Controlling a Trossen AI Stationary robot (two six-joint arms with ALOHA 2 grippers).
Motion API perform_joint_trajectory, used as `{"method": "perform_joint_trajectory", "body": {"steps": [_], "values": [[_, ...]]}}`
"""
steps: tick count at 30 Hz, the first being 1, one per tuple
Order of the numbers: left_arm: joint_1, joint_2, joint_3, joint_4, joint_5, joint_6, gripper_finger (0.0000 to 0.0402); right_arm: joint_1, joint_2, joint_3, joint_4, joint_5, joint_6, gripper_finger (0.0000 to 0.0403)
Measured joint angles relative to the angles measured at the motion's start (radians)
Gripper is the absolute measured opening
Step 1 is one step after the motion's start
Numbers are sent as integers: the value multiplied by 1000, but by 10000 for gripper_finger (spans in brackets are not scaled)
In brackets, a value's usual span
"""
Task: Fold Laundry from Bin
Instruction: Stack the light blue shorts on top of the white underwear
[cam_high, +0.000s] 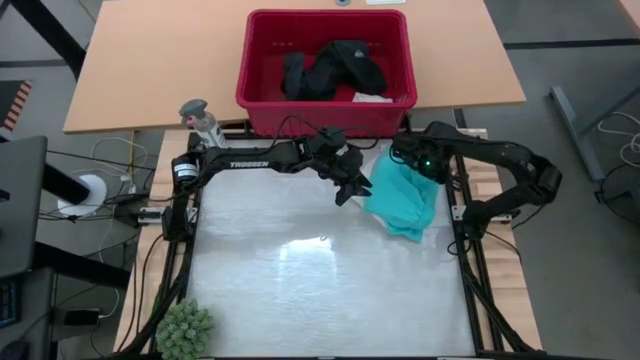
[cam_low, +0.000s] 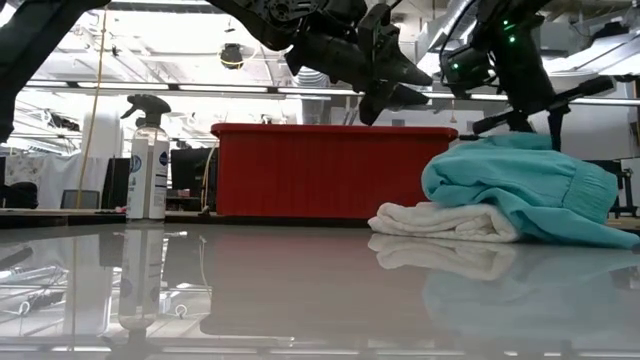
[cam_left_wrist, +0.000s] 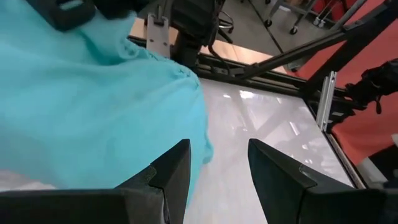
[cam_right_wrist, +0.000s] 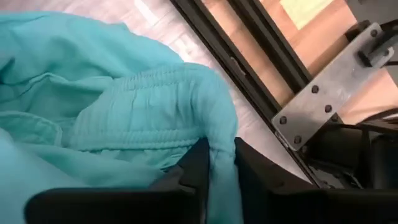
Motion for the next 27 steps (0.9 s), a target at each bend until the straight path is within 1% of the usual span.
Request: {"method": "perform_joint_trajectory", "body": {"steps": [6,13,18,21,23,25,27], "values": [[0,0,0,-26,57,0,149,-4,-9,0,-36,-7,44,123],[0,0,0,-24,57,3,149,13,-74,0,-38,70,100,136],[1,0,0,-27,61,0,149,9,-153,0,-33,154,128,136],[4,-7,0,-32,127,-16,149,44,-219,0,36,221,27,134],[4,-17,0,-33,181,-15,149,82,-261,0,147,249,-105,128],[10,-39,0,-57,207,-2,149,131,-283,0,284,268,-215,114],[18,-59,0,-76,206,11,149,180,-278,0,384,291,-251,90]]}}
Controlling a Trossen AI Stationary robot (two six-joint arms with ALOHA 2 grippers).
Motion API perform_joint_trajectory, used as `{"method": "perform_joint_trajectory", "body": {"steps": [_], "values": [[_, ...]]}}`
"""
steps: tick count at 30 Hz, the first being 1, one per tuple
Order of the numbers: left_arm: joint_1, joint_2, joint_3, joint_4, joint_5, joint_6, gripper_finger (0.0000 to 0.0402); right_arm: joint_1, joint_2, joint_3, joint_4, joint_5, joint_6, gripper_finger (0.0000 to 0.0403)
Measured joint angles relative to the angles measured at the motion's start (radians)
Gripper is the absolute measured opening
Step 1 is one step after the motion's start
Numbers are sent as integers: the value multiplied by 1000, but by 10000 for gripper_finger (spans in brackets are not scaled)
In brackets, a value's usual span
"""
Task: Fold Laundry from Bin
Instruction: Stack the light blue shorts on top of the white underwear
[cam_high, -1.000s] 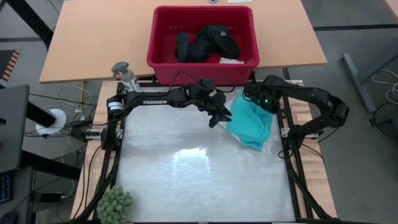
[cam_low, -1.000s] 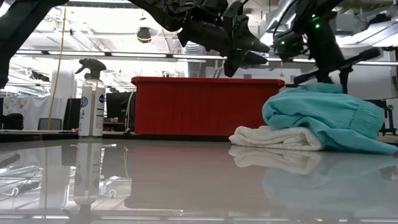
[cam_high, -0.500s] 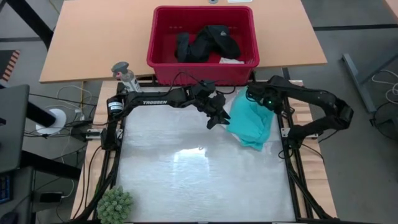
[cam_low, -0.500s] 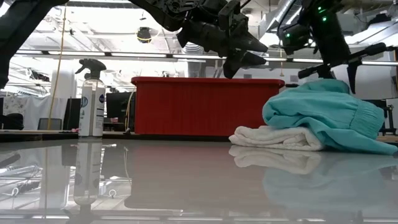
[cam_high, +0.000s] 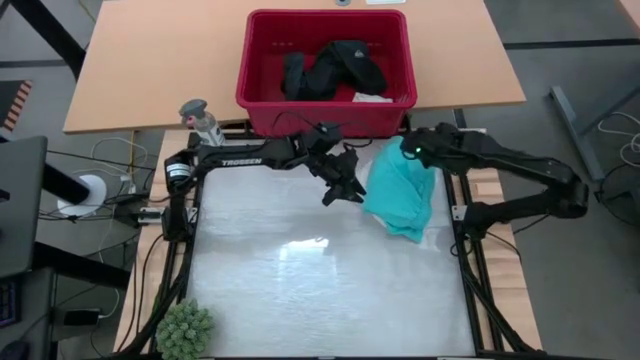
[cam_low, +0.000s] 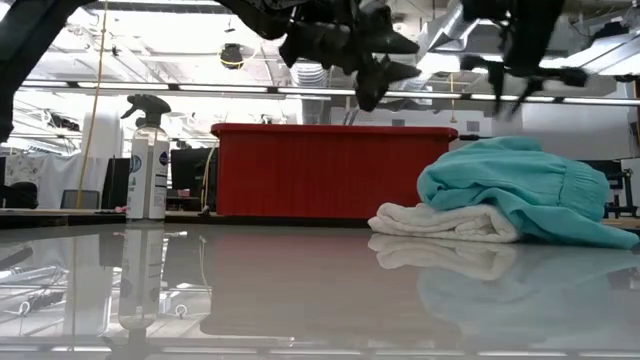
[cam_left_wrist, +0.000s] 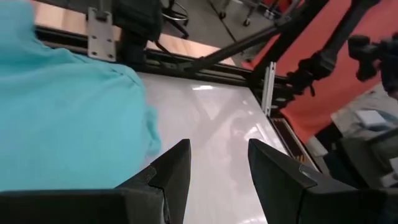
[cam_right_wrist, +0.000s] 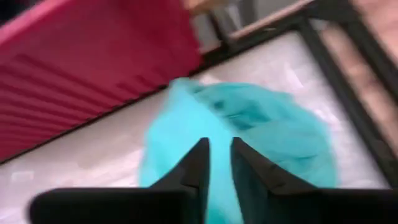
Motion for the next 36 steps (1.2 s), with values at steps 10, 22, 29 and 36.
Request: {"method": "perform_joint_trajectory", "body": {"steps": [10,22,29,36], "values": [[41,-71,1,-82,1,-18,149,42,209,0,-83,-12,229,32],[36,-75,1,-124,0,-18,149,-153,440,0,-121,-62,203,34],[33,-75,1,-186,10,-17,149,-231,494,0,-101,-89,253,43],[25,-88,1,-250,-19,56,149,-241,337,58,-85,25,132,44]]}}
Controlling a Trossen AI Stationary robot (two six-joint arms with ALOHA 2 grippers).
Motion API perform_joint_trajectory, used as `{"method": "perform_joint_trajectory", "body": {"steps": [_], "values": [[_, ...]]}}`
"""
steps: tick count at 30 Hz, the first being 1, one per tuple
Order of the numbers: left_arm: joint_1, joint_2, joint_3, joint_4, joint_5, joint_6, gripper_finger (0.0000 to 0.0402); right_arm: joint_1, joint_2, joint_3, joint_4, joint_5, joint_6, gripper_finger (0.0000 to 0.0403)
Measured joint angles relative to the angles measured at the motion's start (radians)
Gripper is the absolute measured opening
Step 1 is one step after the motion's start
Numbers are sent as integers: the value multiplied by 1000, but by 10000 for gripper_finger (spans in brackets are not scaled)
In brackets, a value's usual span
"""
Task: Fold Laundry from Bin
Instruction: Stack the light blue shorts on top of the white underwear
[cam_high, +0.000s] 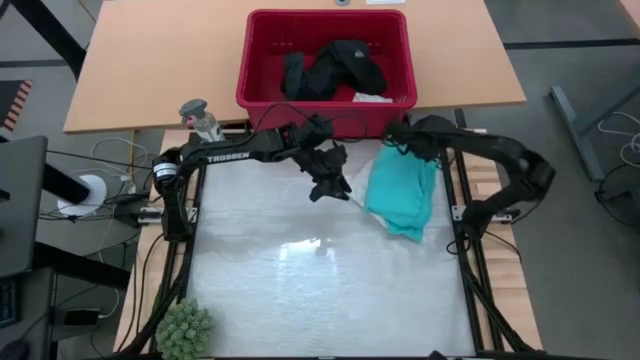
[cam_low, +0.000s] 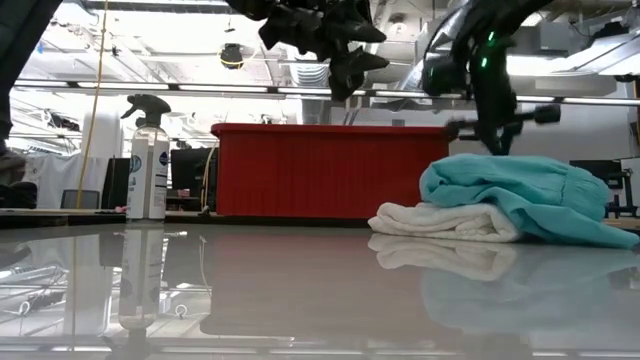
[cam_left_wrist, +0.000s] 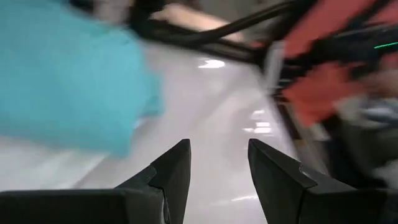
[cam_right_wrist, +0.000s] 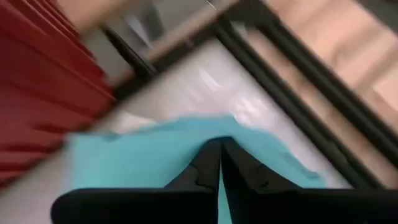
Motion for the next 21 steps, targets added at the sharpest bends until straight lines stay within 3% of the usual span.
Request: {"method": "perform_joint_trajectory", "body": {"steps": [4,6,10,14,16,21], "values": [[8,20,-8,-34,-240,-39,149,-3,-131,35,6,58,-106,45],[26,42,-11,-28,-276,-87,150,-3,-192,39,13,62,-139,46],[62,91,-11,109,-163,-227,165,-2,-281,39,8,62,-204,60],[74,142,-10,238,-250,-315,195,21,-347,39,12,29,-284,81],[90,186,-10,340,-241,-403,212,63,-376,39,18,31,-347,88],[128,302,-10,581,-43,-688,266,155,-417,39,11,64,-393,100]]}}
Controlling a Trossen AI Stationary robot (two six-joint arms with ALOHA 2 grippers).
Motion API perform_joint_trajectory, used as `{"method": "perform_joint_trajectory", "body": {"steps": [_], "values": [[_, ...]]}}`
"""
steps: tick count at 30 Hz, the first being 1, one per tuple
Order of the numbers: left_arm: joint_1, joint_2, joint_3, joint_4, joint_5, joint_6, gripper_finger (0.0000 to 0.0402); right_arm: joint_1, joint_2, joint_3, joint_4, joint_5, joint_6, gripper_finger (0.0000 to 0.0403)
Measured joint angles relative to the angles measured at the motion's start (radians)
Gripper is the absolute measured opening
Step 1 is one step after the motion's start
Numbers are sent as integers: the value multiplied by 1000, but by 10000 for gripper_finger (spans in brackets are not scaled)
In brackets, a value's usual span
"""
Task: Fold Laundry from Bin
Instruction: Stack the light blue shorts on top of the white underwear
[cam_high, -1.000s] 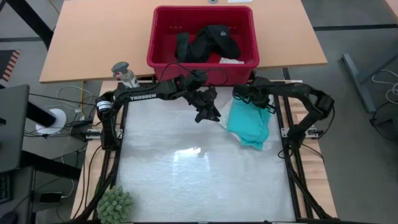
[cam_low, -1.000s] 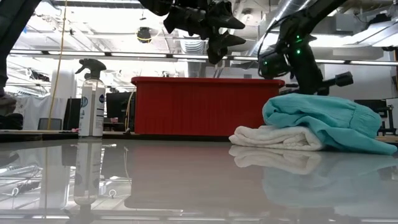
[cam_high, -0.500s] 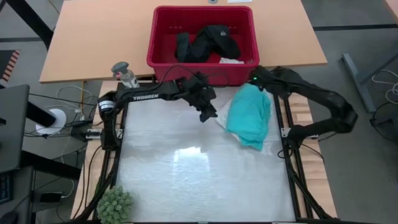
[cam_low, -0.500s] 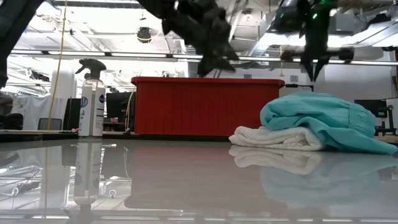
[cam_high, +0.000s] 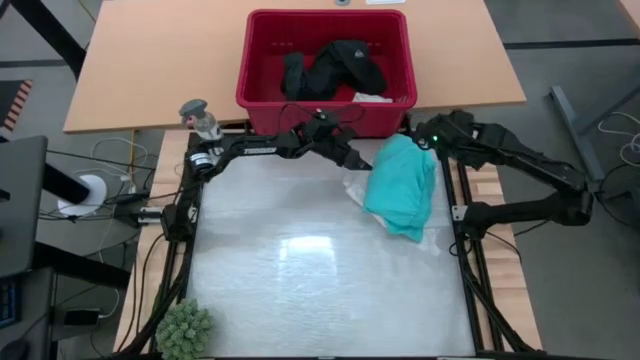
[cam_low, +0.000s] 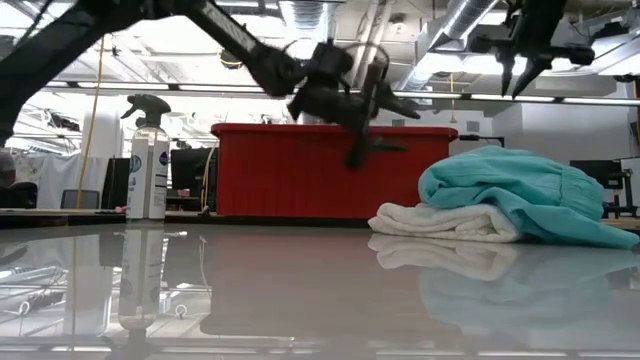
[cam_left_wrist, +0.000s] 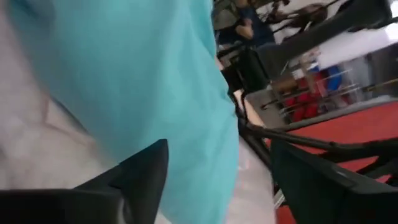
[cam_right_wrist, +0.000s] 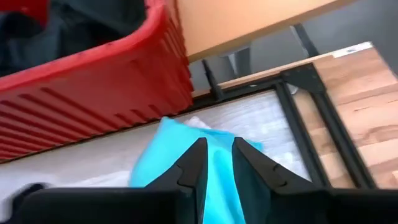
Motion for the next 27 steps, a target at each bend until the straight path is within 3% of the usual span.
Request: {"method": "perform_joint_trajectory", "body": {"steps": [3,8,13,27], "values": [[-3,52,0,36,22,-64,292,48,-25,0,9,24,0,108],[6,91,7,40,26,-49,306,113,-38,0,13,40,7,120],[16,90,10,-18,-128,21,307,158,-33,0,33,51,16,130],[-55,90,9,12,-335,20,307,193,-20,0,64,52,17,134]]}}
